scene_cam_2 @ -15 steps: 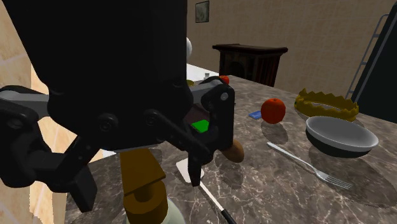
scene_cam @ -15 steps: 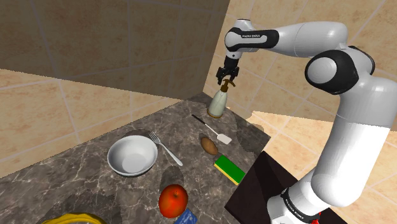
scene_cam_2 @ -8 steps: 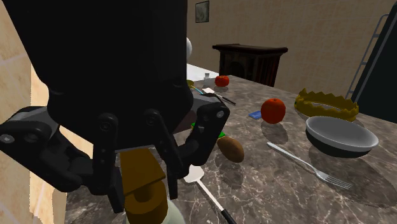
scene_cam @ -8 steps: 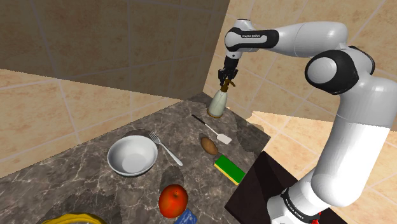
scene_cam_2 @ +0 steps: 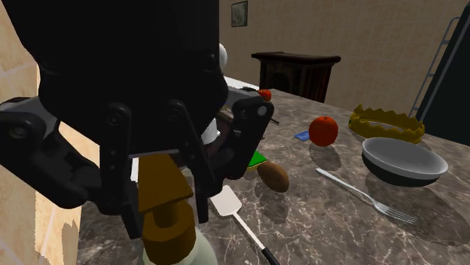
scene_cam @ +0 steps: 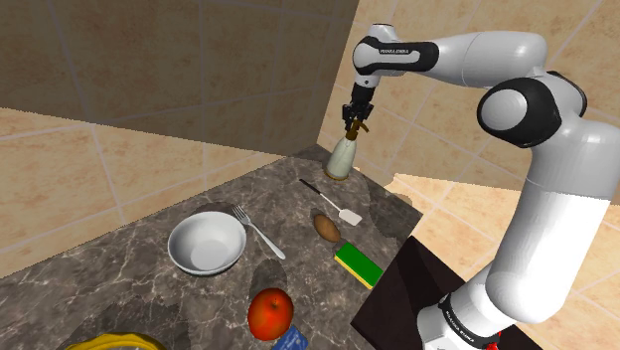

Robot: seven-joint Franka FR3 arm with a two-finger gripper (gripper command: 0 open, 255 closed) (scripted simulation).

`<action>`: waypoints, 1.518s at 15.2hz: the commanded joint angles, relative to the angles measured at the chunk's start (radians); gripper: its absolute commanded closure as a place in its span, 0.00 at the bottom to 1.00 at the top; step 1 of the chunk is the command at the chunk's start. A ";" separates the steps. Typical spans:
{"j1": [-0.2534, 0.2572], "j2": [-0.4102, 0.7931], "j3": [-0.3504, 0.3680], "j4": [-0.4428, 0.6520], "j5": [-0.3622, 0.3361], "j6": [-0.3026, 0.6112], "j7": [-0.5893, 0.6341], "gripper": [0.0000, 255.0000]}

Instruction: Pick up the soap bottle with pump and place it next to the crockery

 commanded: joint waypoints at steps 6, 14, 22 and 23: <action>-0.001 -0.008 -0.001 0.080 -0.001 -0.088 0.000 1.00; -0.006 0.001 -0.002 0.202 0.000 -0.200 -0.003 1.00; -0.014 0.034 -0.003 0.362 0.005 -0.327 -0.007 1.00; -0.016 0.041 -0.003 0.386 0.006 -0.344 -0.007 1.00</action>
